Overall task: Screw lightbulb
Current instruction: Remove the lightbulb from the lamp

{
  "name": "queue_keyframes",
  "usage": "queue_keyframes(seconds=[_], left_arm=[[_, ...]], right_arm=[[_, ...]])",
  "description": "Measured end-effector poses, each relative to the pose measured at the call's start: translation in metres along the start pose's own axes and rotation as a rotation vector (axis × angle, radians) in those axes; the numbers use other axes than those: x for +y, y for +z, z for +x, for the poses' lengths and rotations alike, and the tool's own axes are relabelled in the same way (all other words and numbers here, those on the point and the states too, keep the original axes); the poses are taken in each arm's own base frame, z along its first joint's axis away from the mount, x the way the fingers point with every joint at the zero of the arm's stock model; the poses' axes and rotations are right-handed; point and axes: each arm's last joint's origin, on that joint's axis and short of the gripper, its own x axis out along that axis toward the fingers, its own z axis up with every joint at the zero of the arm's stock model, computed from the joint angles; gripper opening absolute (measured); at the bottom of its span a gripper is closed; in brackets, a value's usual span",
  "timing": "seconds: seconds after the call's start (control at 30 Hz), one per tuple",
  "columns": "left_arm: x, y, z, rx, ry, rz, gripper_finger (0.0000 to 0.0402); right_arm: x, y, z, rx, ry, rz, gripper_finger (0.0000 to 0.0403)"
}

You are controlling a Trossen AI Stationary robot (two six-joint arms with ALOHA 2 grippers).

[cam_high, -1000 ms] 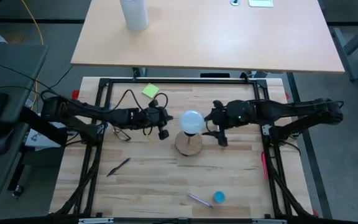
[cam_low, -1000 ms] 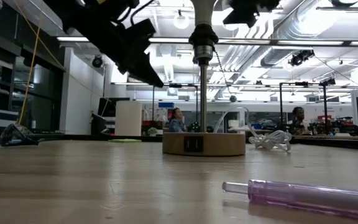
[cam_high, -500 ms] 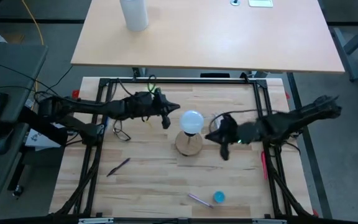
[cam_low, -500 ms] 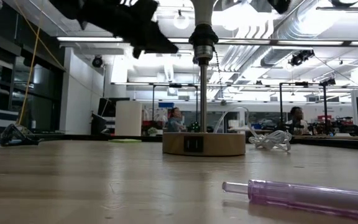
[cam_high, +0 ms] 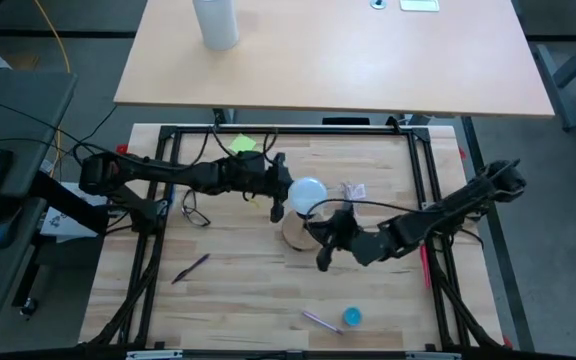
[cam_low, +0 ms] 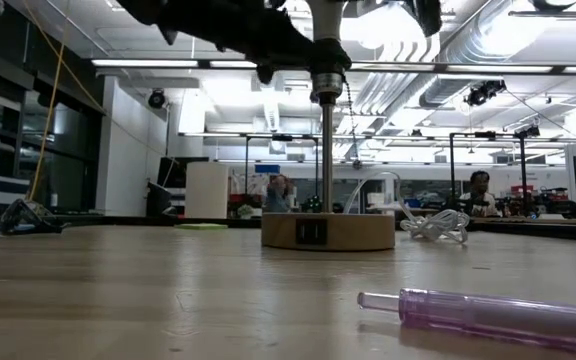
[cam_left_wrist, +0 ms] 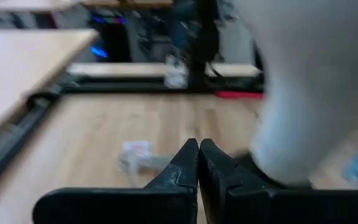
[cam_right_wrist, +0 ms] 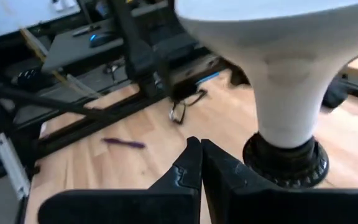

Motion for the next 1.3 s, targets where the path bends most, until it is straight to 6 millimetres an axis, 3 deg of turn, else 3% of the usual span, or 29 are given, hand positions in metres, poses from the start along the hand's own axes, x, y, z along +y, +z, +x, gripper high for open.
queue_keyframes(seconds=[0.43,0.7,1.13,1.3], left_arm=[[-0.013,-0.001,0.002,-0.001,-0.108,-0.047,0.0000],[-0.020,0.001,-0.001,0.014,-0.125,-0.095,0.0000],[-0.032,0.014,-0.038,0.107,-0.247,-0.167,0.0000],[-0.035,0.017,-0.061,0.165,-0.191,-0.111,0.0000]], right_arm=[[-0.012,0.007,0.013,-0.051,-0.099,-0.028,0.0000],[-0.014,0.008,0.010,-0.034,-0.109,-0.110,0.0000],[-0.042,0.020,-0.016,0.027,-0.274,-0.240,0.0000],[-0.045,0.027,-0.025,0.042,-0.223,-0.222,0.0000]])
